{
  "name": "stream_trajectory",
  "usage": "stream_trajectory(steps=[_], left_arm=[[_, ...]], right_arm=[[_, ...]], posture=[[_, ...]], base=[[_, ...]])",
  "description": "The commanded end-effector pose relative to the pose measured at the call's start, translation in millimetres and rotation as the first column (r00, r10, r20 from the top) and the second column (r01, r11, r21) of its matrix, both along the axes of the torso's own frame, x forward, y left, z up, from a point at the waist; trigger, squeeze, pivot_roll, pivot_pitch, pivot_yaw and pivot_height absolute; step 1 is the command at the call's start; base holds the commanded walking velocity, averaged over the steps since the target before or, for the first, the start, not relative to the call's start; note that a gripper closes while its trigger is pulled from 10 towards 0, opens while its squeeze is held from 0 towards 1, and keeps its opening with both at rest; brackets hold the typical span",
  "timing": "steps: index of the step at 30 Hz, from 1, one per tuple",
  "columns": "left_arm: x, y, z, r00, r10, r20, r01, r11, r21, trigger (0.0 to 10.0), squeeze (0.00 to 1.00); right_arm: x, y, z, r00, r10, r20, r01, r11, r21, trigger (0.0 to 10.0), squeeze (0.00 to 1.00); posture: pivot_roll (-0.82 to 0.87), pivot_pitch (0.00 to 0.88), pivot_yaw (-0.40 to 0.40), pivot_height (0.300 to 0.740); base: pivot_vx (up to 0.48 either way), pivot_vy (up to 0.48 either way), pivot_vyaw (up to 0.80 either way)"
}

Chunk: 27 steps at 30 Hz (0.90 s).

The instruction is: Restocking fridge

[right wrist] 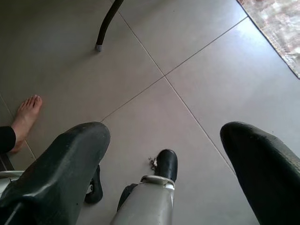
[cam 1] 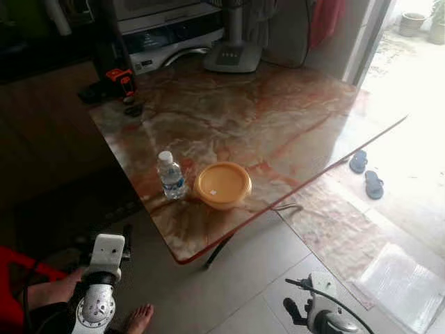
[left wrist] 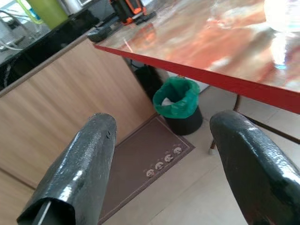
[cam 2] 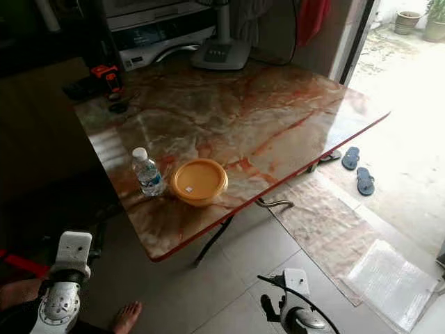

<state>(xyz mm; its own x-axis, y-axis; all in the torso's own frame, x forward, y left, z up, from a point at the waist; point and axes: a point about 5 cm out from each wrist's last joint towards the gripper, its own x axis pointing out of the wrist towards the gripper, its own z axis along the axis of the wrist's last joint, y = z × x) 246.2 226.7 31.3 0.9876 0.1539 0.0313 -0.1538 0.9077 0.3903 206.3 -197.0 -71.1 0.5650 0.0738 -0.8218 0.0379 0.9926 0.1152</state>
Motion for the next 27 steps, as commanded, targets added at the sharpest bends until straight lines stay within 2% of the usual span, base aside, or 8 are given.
stream_trajectory(steps=[1,21,22,23,24,25,27], left_arm=[[-6.0,-1.3,-7,0.999,-0.01,-0.031,0.01,1.0,0.0,10.0,0.0],[-12.9,-3.6,2,0.999,-0.011,-0.051,0.011,1.0,-0.002,10.0,0.0],[-12.5,-0.5,7,0.999,-0.019,-0.043,0.019,1.0,0.01,10.0,0.0],[25.9,-28.2,75,0.969,-0.129,0.212,0.131,0.991,0.003,10.0,0.0],[33.5,-36.9,97,0.944,-0.161,0.287,0.166,0.986,0.008,10.0,0.0],[37.7,-41.4,109,0.928,-0.175,0.328,0.182,0.983,0.011,10.0,0.0],[39.4,-41.2,112,0.927,-0.174,0.331,0.181,0.983,0.009,10.0,0.0]], right_arm=[[-2.0,0.2,-1,1.0,-0.008,-0.005,0.008,1.0,0.002,10.0,0.0],[-2.0,0.2,-1,1.0,-0.008,-0.004,0.008,1.0,0.002,10.0,0.0],[-2.1,0.4,-1,1.0,-0.008,-0.005,0.008,1.0,0.003,10.0,0.0],[0.4,0.2,0,1.0,-0.015,-0.001,0.015,1.0,0.001,10.0,0.0],[1.1,0.1,0,1.0,-0.017,0.001,0.017,1.0,0.0,10.0,0.0],[1.4,0.0,1,1.0,-0.02,0.002,0.02,1.0,-0.001,10.0,0.0],[1.6,-0.2,1,1.0,-0.022,0.003,0.022,1.0,-0.001,10.0,0.0]], posture=[[-0.1,0.019,0.064,0.74],[-0.1,0.019,0.064,0.74],[-0.1,0.023,0.069,0.74],[-0.09,0.04,0.067,0.74],[-0.09,0.04,0.067,0.74],[-0.09,0.04,0.067,0.74],[-0.09,0.043,0.066,0.74]], base=[[0.0,0.0,0.0],[0.0,0.0,0.0],[0.0,0.0,0.0],[0.0,0.0,0.0],[0.0,0.0,0.0],[0.0,0.0,0.0],[0.0,0.0,0.0]])
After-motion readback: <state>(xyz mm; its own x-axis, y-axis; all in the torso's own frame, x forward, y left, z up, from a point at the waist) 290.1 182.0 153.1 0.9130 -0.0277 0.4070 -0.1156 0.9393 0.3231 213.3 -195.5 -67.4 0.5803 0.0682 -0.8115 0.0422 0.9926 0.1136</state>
